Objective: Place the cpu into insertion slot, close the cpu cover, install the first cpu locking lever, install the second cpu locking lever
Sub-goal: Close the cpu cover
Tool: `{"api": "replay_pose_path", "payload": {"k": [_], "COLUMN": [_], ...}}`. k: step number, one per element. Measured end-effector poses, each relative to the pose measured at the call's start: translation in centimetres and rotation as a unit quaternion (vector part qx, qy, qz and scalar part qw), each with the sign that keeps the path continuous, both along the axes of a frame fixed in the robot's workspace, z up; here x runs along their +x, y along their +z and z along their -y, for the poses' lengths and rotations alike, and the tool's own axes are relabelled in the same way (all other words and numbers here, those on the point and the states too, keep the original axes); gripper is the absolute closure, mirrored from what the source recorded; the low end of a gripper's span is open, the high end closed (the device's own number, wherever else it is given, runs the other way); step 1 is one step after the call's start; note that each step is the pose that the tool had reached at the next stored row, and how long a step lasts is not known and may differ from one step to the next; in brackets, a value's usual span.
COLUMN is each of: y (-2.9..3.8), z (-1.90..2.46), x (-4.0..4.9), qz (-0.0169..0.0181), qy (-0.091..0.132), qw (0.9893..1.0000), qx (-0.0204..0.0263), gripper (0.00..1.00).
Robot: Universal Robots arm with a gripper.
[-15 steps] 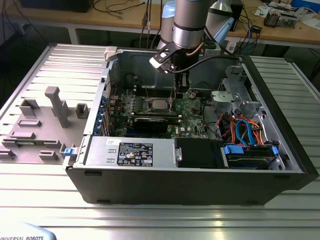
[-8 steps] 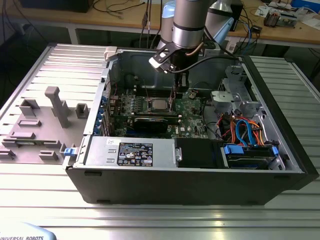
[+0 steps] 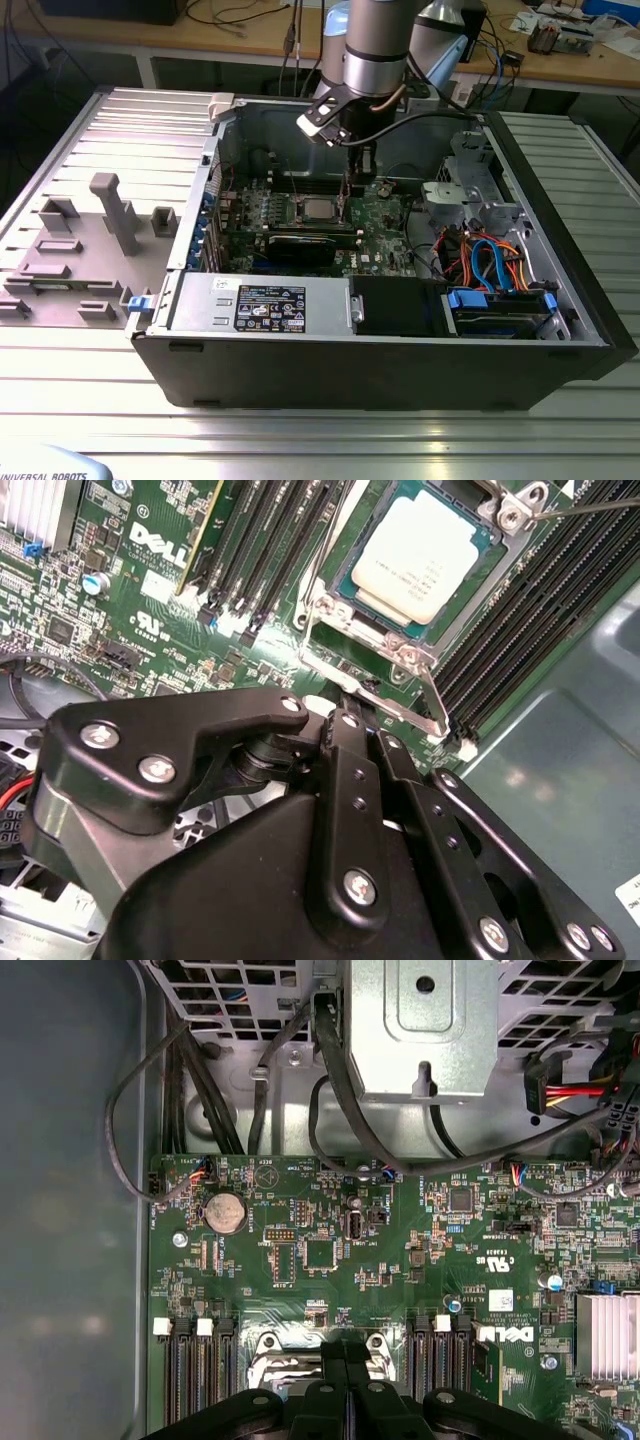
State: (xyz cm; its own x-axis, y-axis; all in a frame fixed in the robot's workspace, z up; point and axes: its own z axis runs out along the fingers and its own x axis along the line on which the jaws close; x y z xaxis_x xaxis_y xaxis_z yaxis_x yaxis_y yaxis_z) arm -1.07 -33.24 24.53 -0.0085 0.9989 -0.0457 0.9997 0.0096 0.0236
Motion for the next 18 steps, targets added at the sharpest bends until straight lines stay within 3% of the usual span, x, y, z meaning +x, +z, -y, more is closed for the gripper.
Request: {"api": "replay_pose_path", "payload": {"k": [18], "y": [-0.01], "z": [0.0], "x": [-0.46], "qz": [0.0], "qy": [0.0], "qw": [1.0], "qx": [0.0001], "gripper": [0.89]}}
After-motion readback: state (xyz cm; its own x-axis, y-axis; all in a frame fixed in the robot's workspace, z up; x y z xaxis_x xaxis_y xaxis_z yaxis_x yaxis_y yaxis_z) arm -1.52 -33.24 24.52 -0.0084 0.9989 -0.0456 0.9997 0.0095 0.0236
